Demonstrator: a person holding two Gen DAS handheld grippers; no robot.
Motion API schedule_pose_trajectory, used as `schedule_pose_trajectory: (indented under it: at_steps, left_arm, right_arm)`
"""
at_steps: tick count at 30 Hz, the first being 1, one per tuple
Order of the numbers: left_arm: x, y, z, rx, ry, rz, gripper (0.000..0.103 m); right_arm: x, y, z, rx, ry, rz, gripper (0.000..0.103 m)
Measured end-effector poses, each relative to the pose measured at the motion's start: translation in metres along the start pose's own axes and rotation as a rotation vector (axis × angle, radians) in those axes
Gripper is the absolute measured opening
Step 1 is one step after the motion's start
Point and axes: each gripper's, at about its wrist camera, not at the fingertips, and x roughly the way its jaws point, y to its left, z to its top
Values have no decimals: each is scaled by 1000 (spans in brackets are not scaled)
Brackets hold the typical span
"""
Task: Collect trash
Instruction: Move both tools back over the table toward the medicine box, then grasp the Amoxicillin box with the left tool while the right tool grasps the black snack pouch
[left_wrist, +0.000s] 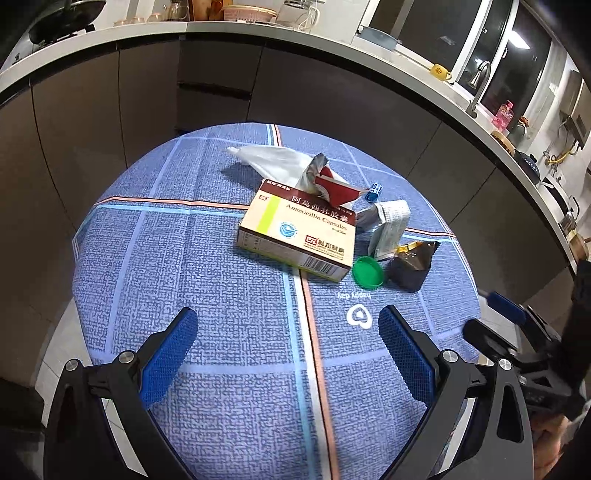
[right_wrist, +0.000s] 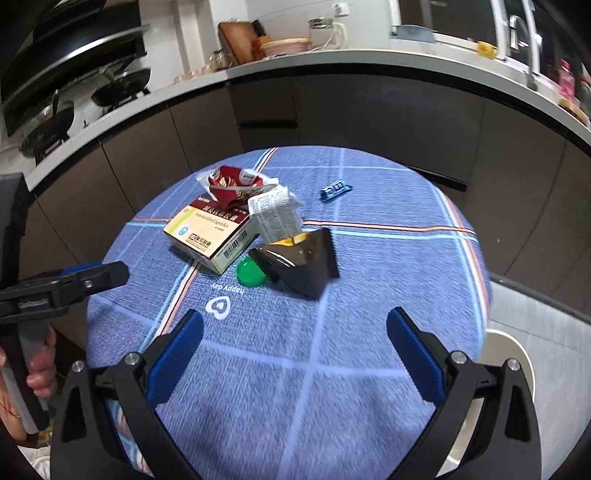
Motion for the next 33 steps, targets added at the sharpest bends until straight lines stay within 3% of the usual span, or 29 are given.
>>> schedule_pose_trajectory:
  at_steps: [11,29,31,33]
  left_arm:
    - [25,4,12,44,36,-53,93]
    - [88,25,91,78,86,-101,94]
    - [99,29,96,70,123,-129,93]
    - [105,30,95,81,151,-176,82]
  right_arm:
    - [49,-5,25,-44,24,5,99]
    - [76,-7,35,-46,40,48,88]
    - [77,-7,35,-43,40,53,88]
    - [78,-6,34,-43,40,52,88]
